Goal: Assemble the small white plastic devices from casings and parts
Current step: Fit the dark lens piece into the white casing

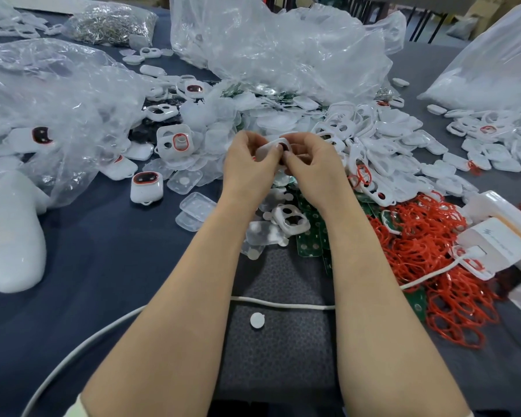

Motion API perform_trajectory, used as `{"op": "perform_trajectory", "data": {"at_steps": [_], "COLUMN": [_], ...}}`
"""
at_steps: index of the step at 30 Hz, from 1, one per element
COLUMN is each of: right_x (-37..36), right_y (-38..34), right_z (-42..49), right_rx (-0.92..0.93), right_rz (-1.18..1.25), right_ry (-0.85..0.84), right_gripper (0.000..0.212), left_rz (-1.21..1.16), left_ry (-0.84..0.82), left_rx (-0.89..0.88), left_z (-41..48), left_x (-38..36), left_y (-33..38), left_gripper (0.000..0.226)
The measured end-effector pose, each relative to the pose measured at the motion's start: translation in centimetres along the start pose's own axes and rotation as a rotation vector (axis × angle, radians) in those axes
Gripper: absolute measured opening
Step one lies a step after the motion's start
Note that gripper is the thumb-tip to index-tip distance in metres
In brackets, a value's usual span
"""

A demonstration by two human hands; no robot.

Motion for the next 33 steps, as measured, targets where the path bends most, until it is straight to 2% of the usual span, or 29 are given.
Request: {"op": "perform_trajectory", "data": {"at_steps": [4,9,11,16,19,22,24,29,33], "right_x": [0.5,0.2,0.2,0.3,0.3,0.5,0.4,0.1,-0.1], "right_y": [0.5,0.2,0.4,1.0,1.4,1.6,1.6,1.2,1.3], "right_z": [0.0,-0.1,-0.1,-0.1,0.0,0.0,-0.1,-0.4,-0.5], "right_rx": [-0.039,-0.007,-0.037,-0.162,-0.23,-0.24,-0.229,-0.273,-0.309], "right_rz": [-0.032,0.018,0.133,0.633,0.658,0.561,0.557,0.896,1.094], "right_ry": [0.04,-0.049,-0.098,-0.136,-0.103,-0.043,-0.072,-0.17,-0.171], "right_gripper": [0.021,0.028,0.028,0.019,0.021,0.024,0.023,0.015,0.023], "left_rz": [0.189,0.051,-0.022,-0.143,-0.118,-0.091,-0.061,-0.179,-0.409], "left_ry": [-0.019,-0.055,-0.092,-0.126,-0.134,-0.166,-0.172,-0.17,-0.13], "left_rx": [-0.058,0.026,0.069,0.091,0.077,0.061,0.034,0.042,0.07], "left_z": [-0.1,-0.1,-0.2,-0.3,-0.3,-0.4,-0.4,-0.2,-0.1], "left_x": [-0.4,-0.2,-0.1,0.3,0.3,0.0,0.0,0.5,0.5], "left_y": [0.2,0.0,-0.1,0.3,0.3,0.4,0.6,0.6,0.4], "left_gripper": [0.018,0.013,0.013,0.009,0.008,0.01,0.011,0.008,0.008]}}
Point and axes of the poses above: each hand's wrist, its own z-axis towards the middle knuckle, its own x-axis out of the back of the hand, y = z × x, the point moved 4 cm from there along z, towards the middle knuckle, and after that the axes turned 12 degrees about -y, right-handed, at the moved point
